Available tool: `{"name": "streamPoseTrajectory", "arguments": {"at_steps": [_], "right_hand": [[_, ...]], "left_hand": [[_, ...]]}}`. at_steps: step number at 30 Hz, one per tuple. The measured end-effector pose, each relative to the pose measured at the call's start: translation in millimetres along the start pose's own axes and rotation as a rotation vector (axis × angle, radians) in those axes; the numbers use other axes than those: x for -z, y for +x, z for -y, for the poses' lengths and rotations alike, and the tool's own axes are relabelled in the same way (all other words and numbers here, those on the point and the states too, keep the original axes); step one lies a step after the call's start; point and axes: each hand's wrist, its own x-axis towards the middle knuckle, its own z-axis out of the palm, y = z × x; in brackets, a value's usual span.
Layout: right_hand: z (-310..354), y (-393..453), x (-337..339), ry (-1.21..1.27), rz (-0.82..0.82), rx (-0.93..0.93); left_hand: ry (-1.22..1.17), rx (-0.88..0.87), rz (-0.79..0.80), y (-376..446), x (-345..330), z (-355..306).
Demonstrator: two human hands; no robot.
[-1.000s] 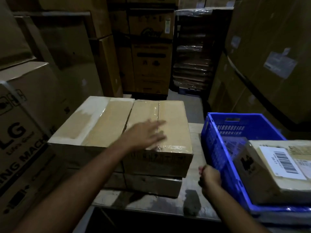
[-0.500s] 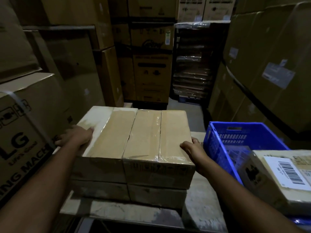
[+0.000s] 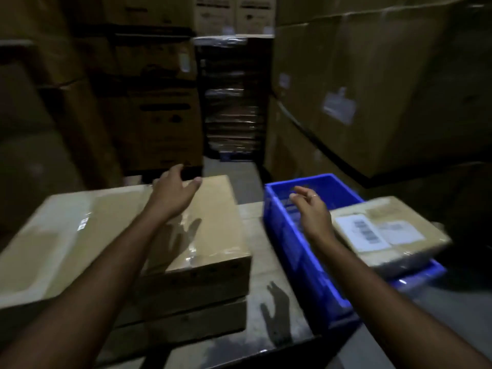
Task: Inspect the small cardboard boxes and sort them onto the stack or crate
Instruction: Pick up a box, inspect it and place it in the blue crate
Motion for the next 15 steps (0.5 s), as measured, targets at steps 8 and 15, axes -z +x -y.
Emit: {"name": "streamPoseTrajectory", "arguments": {"at_steps": [8, 15], "right_hand": [[-9.3, -67.2, 255.5, 0.253, -0.470, -0.112], [-125.2, -192.2, 454.3, 0.298, -0.891, -0.379]], "left_hand": [[-0.429, -0.525, 0.490, -83.8, -156.2, -266.8], [-0.305, -0.758, 0.970, -243.1, -343.2, -408.5]]}}
